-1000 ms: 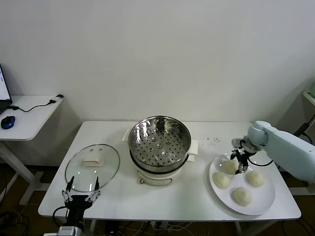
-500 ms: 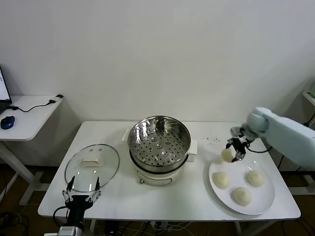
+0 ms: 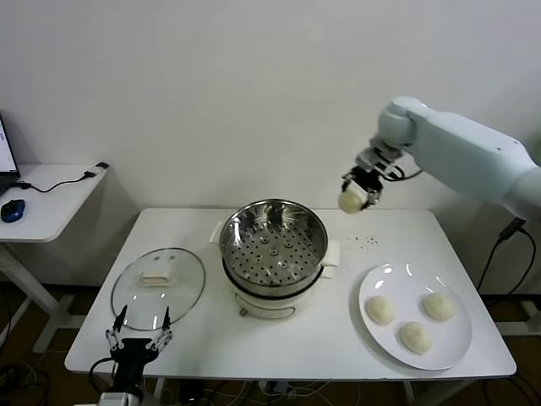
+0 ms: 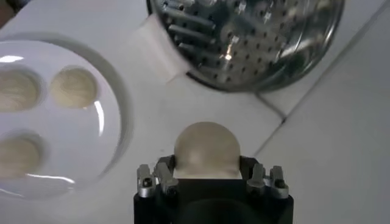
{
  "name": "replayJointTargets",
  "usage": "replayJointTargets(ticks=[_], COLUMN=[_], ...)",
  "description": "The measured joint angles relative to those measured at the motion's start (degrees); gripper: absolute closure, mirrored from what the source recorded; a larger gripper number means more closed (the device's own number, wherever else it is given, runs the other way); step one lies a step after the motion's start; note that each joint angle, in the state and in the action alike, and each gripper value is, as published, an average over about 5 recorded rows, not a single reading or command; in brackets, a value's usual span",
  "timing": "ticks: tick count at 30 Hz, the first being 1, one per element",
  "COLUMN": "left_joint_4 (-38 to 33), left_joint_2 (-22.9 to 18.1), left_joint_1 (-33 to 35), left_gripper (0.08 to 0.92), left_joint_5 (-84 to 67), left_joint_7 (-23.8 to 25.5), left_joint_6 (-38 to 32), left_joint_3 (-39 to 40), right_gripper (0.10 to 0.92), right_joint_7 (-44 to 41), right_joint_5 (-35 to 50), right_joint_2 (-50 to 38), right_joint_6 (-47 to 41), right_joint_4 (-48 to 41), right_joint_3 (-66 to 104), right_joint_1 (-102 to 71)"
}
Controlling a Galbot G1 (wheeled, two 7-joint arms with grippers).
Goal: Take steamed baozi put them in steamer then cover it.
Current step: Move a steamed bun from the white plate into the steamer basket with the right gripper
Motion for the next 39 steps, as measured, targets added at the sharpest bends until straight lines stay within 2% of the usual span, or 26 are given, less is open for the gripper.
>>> replayJointTargets(ticks=[11,19,30,33,39], left_joint_4=[-0.43,-0.41,-0.42,-0.38,-0.34], left_joint_2=[-0.04,0.37,0.56,0.55,0.45], left_joint_1=[0.65,1.16,1.65,1.58,1.63], left_gripper=[0.177,0.177,0.177,0.177,0.177], left_joint_5=[-0.3,-0.88,-1.2,-1.2,-1.08], left_joint_7=[-0.09,-0.28,-0.77,-0.82,-0.91], left_joint_6=[0.04,-0.04,-0.01,0.05,0.11], left_joint_3=[-0.04,-0.57,-0.52,-0.36,-0.16], right_gripper=[0.347,0.347,0.345,0.32,0.212], right_joint_7=[2.9,4.99,6.03,6.3,6.43], right_joint_5=[-15.77,-27.1,-34.73,-35.58,-36.17], right_joint_2=[10.78,15.83,18.07,18.43,18.51], right_joint_6=[11.02,15.76,18.14,18.36,18.94], right_joint_4=[-1.64,-4.89,-7.94,-8.49,-8.94], right_joint_3=[3.63,7.67,10.5,10.91,11.77], right_joint_1=[-4.77,-11.16,-16.46,-17.06,-17.29])
